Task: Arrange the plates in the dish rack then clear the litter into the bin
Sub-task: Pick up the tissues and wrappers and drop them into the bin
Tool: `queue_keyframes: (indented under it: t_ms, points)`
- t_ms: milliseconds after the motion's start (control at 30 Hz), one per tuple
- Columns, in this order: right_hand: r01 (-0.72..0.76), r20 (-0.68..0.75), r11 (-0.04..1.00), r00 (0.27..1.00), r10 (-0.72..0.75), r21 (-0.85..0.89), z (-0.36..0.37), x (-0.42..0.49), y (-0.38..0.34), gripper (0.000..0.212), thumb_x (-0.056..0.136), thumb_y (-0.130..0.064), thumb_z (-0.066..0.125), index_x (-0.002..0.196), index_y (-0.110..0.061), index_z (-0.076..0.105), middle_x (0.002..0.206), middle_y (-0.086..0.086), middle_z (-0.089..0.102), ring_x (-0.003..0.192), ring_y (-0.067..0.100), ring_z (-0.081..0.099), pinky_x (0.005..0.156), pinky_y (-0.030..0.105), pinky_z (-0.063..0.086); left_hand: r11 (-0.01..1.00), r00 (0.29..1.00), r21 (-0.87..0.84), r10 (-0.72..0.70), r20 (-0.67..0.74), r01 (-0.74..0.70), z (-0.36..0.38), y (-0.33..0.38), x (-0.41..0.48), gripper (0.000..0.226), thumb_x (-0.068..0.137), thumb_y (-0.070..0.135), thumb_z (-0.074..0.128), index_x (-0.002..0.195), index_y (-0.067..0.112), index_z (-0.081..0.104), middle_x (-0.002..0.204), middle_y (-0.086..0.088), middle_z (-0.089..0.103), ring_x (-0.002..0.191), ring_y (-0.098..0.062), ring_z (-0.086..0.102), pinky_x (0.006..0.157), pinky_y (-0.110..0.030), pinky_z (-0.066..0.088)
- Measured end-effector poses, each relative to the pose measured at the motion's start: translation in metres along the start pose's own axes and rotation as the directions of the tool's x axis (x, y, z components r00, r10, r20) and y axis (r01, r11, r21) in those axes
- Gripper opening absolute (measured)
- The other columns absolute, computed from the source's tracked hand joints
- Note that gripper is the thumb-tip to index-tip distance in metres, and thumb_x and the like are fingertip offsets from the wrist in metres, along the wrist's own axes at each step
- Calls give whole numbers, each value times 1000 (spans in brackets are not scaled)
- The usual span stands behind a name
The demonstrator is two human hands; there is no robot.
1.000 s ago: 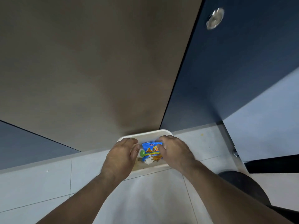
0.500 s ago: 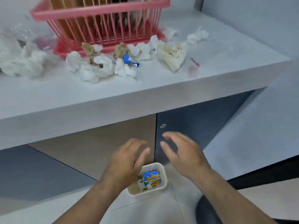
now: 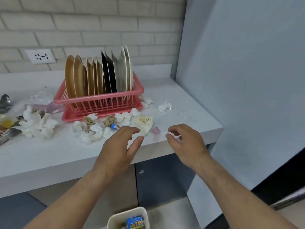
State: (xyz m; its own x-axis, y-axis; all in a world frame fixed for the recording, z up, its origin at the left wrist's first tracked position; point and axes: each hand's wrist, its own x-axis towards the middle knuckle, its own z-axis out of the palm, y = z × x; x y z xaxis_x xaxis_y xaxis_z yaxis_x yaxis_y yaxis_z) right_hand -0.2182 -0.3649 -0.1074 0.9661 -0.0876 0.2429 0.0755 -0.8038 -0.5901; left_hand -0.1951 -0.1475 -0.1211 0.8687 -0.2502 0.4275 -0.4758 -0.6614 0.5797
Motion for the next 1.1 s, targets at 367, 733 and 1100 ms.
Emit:
queue_keyframes:
  t_ms: [367, 733, 1100]
  points:
    - [-58, 7, 996, 998, 58, -62, -6, 47, -4, 22, 97, -34, 53, 114, -24, 63, 106, -15, 58, 97, 4, 54, 87, 17, 42, 997, 997, -4, 76, -3, -76, 6, -9, 62, 27, 94, 41, 49, 114, 27, 60, 103, 21, 53, 86, -2, 55, 77, -21, 48]
    - [-128, 71, 951, 986, 154, -282, -5, 119, 17, 33, 99, -39, 47, 125, -23, 58, 123, -7, 60, 108, 13, 56, 91, 25, 44, 993, 991, -8, 121, 53, -121, 18, -39, 135, 29, 94, 42, 49, 116, 27, 61, 101, 19, 56, 85, -1, 56, 78, -24, 50]
    - [27, 349, 926, 930, 115, -376, 35, 250, 64, 48, 92, -46, 53, 137, -31, 44, 139, -2, 41, 118, 24, 51, 97, 37, 45, 990, 998, 129, 57, -38, -52, 69, -58, 198, 19, 93, 26, 57, 107, 19, 67, 101, 7, 65, 87, -11, 59, 80, -28, 50]
